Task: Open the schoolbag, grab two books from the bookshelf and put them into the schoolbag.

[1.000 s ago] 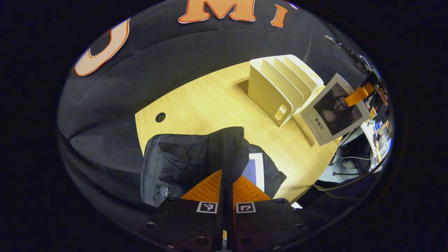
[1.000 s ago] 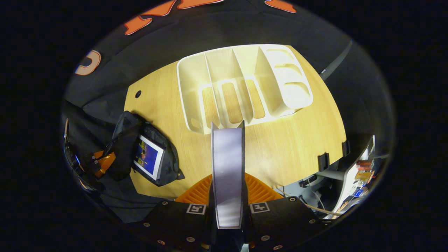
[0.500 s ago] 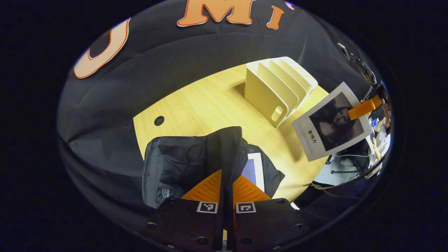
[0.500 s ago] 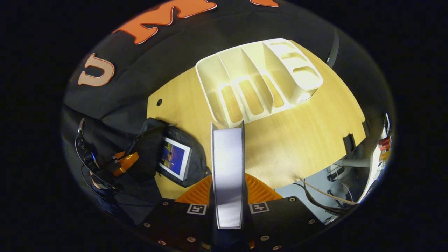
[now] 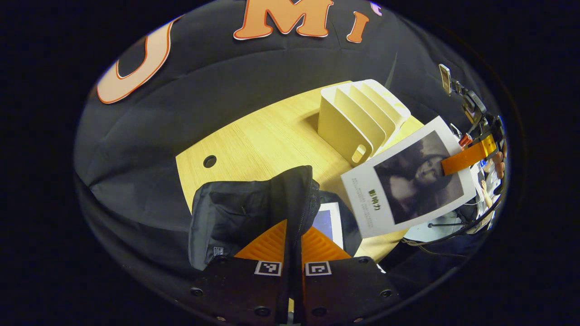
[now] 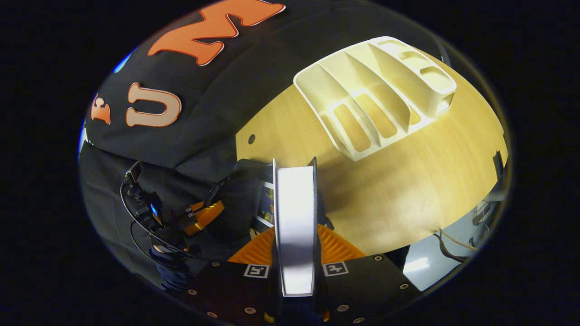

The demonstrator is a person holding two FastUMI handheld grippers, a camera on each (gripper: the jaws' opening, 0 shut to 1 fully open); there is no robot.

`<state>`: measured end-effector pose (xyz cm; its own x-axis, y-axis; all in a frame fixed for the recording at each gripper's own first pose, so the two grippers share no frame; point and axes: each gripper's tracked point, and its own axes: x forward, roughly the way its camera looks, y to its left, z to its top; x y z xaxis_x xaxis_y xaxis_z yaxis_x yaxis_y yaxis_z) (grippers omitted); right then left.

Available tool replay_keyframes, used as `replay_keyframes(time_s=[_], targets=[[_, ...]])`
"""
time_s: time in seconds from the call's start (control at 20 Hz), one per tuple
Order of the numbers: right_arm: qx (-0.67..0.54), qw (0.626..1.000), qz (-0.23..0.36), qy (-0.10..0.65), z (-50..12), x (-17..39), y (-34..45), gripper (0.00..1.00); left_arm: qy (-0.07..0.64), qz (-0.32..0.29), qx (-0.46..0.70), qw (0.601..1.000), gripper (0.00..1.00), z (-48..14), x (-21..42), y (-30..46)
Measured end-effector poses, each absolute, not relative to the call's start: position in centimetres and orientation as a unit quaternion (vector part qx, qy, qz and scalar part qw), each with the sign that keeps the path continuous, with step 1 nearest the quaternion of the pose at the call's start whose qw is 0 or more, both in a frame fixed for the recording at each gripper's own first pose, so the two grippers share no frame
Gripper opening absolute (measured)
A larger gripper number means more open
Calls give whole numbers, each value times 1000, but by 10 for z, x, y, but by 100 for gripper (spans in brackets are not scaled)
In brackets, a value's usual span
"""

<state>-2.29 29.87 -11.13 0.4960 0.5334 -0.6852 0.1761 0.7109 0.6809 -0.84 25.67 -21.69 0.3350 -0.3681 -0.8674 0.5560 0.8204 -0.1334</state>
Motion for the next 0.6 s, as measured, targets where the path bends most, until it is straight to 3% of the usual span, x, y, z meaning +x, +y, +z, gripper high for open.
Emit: replay_keyframes(time_s=[0.35, 0.6], targets=[[421, 758, 183, 463, -128, 3, 382, 28, 491, -283, 87, 819, 5, -210, -4, 257], [448, 750, 176, 453, -158, 28, 418, 28, 484, -277, 76, 827, 5, -207, 0, 259]])
